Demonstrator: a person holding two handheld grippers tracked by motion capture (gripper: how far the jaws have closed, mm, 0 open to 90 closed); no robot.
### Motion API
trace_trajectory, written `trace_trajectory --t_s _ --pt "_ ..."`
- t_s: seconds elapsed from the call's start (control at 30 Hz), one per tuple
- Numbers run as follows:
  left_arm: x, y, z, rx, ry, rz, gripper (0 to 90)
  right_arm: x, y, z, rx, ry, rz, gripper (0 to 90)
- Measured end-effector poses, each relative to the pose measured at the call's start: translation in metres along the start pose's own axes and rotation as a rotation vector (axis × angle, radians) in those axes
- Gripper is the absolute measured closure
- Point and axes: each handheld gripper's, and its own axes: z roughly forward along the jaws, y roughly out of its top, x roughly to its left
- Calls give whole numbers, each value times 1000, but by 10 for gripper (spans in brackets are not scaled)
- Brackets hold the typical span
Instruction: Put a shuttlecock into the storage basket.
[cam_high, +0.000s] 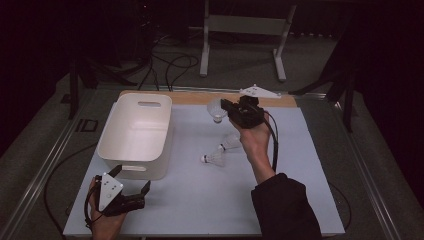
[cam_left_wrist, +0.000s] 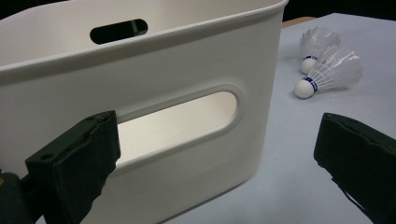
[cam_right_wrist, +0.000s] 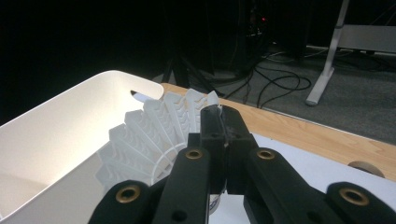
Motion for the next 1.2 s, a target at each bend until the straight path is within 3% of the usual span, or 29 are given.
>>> trace_trajectory --t_s 1.2 --pt "0 0 0 4 4 -2 9 19 5 20 -19 31 -22 899"
